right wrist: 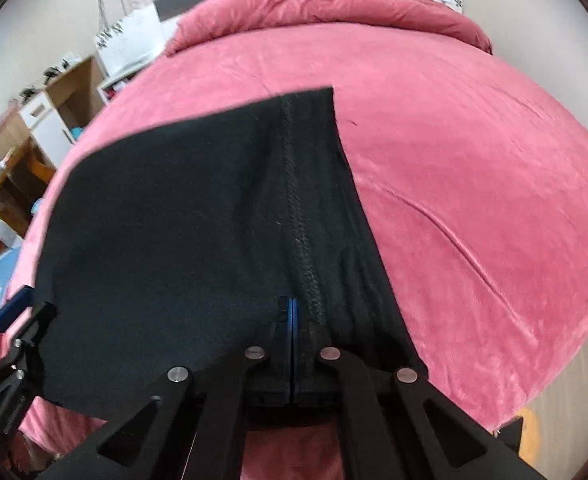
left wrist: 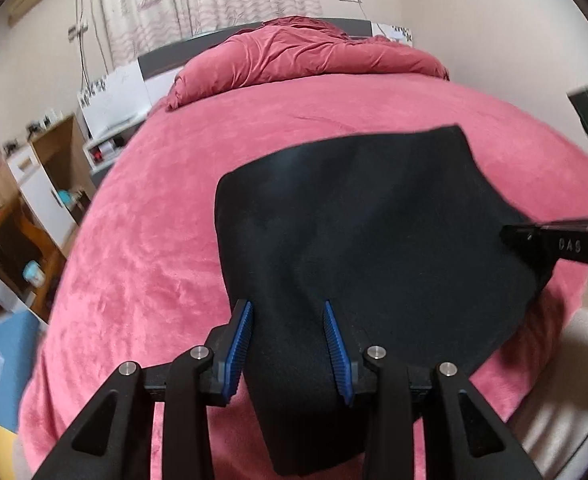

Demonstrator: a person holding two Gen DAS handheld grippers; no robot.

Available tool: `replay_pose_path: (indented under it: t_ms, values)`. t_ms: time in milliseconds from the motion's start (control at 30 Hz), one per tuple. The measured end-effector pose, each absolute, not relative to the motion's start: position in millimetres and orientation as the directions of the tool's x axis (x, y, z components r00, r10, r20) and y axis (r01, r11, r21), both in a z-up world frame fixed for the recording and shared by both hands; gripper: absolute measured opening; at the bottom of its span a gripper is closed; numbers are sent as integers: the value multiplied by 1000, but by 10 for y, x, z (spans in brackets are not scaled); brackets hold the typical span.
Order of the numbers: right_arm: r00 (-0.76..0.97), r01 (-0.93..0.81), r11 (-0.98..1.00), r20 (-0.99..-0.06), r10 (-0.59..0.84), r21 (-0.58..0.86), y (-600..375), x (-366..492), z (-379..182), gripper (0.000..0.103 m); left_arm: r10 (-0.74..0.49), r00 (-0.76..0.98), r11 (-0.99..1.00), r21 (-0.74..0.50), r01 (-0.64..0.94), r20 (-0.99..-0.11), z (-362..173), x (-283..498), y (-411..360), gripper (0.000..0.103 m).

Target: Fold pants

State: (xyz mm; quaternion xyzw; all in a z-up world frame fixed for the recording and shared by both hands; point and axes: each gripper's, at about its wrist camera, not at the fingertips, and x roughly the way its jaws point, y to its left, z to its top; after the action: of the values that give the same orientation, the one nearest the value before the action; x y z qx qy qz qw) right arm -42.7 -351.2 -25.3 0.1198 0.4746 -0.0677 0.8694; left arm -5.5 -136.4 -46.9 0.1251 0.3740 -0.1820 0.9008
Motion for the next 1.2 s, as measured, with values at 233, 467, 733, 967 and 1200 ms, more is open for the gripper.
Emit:
replay_pose_path:
  t_ms: [233, 467, 733, 967, 1200]
  values:
    - [651, 200, 950, -757, 54, 239, -3653, -421, 131, 15, -265, 693, 949, -53, 312, -671, -247, 193, -1030, 38]
    - [615, 225, 932, -783, 91, 285, -3898, -397, 57, 56, -409, 564, 907, -251, 338, -717, -352, 608, -785, 41]
    - [545, 229, 913, -821, 167, 338, -4219, -197, -223, 76, -595, 348, 801, -498, 332, -725, -722, 817, -656, 67]
    - [485, 221, 907, -847, 216, 358, -4232, 42, -339, 76, -667, 234, 745, -622, 241, -707, -954, 966, -590, 74]
    - [425, 247, 834, -829, 364, 493, -4467, 123, -648, 81, -722, 171, 688, -672, 275, -670, -934, 960, -535, 73]
